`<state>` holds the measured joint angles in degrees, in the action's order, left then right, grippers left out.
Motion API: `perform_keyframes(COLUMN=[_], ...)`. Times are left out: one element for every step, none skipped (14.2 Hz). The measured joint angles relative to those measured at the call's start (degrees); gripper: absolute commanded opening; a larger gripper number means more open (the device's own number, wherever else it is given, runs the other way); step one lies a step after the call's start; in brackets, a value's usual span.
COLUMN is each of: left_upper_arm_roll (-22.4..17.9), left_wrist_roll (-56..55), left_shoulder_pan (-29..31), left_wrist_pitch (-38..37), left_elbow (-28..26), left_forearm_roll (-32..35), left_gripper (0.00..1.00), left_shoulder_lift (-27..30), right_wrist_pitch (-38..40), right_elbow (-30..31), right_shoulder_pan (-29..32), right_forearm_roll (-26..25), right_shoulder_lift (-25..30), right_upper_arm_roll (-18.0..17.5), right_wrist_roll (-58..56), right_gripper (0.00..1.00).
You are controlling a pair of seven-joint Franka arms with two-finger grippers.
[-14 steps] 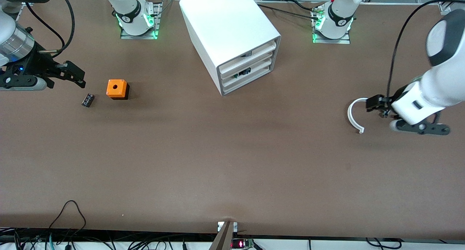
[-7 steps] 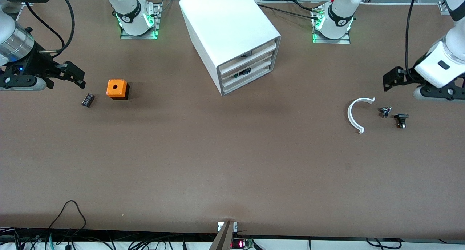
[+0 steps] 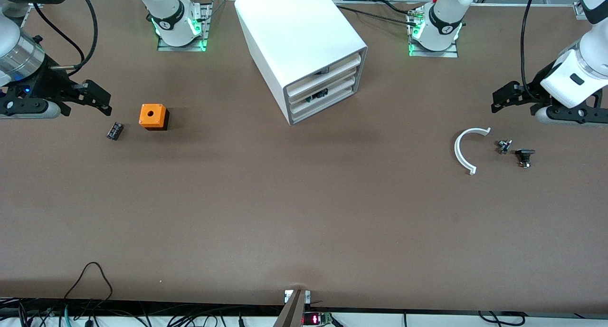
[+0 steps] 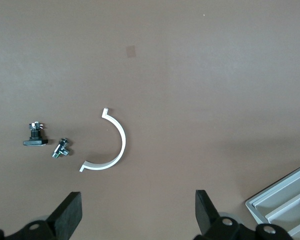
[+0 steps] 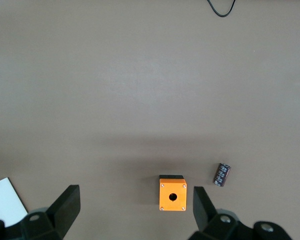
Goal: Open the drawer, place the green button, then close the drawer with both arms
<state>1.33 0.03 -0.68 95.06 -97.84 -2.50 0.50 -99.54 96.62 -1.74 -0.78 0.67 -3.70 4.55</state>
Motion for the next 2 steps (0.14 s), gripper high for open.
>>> perform_keyframes(left_upper_arm_roll=[-0.04,-0.06], left_wrist_roll=[0.00,0.00], left_shoulder_pan=[0.05,0.06], left_wrist_pitch=[0.00,-0.01], left_elbow=[0.67,1.14], left_forearm_roll=[0.07,0.12], left_gripper=[1.00,1.00], left_shoulder_lift=[-0.44,-0.82], right_wrist_pitch=[0.00,-0.01], right_elbow=[0.00,-0.02], right_shoulder_pan=[0.00,0.00], right_forearm_roll=[0.00,0.00], right_shoulder_lift=[0.00,0.00], right_upper_arm_roll=[0.00,0.00], right_wrist_roll=[0.00,0.00], right_gripper=[1.00,1.00])
